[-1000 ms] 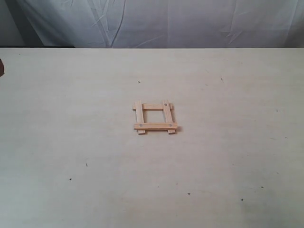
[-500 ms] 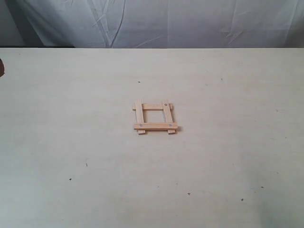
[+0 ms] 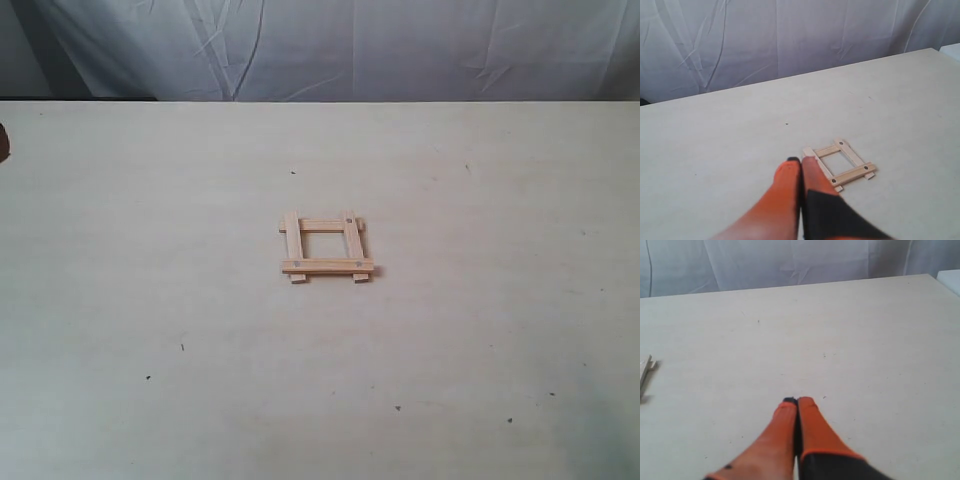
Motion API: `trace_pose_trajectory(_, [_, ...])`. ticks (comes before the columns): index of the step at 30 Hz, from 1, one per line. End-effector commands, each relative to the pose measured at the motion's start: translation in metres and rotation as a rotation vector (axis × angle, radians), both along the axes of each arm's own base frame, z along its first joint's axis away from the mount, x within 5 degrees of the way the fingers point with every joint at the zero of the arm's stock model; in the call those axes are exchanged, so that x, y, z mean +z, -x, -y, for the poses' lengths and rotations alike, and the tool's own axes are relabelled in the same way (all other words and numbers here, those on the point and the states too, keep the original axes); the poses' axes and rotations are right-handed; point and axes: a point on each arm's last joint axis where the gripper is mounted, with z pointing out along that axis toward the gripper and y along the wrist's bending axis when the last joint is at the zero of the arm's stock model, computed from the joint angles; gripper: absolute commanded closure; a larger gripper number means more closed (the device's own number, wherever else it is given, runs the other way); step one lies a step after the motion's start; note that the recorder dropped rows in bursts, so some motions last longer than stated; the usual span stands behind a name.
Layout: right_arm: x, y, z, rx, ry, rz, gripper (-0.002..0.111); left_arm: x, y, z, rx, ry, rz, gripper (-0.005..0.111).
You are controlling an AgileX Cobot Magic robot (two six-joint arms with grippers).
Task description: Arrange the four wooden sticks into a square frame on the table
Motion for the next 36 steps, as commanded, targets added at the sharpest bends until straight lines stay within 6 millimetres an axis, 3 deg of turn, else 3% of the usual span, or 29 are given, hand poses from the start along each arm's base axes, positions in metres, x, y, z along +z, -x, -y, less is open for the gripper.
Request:
trace_pose_trajectory(1, [-0.001,-0.001,0.001,-0.008,0.008,0.035,0.108,0.0,0.0,0.0,0.002,0.006,0.012,0.107])
trace_pose_trajectory(11, [-0.001,-0.001,0.001,-0.008,0.008,0.037,0.108,0.0,0.001,0.0,-0.001,-0.002,0.013,0.107])
trace_pose_trajectory(14, [-0.001,-0.001,0.001,-0.008,0.008,0.037,0.108,-0.006,0.001,-0.004,0.008,-0.095,-0.004,0.107])
trace_pose_trajectory(19, [-0.001,-0.001,0.001,-0.009,0.006,0.037,0.108,-0.036,0.018,-0.023,0.138,-0.086,-0.005,0.107])
trace_pose_trajectory(29, [-0.001,-0.001,0.001,-0.009,0.004,0.037,0.108,-0.123,0.057,-0.041,0.304,-0.154,0.11,0.107])
trace_pose_trajectory(36, [-0.001,-0.001,0.001,-0.009,0.004,0.037,0.108,-0.147,0.059,-0.042,0.304,-0.172,0.105,0.107])
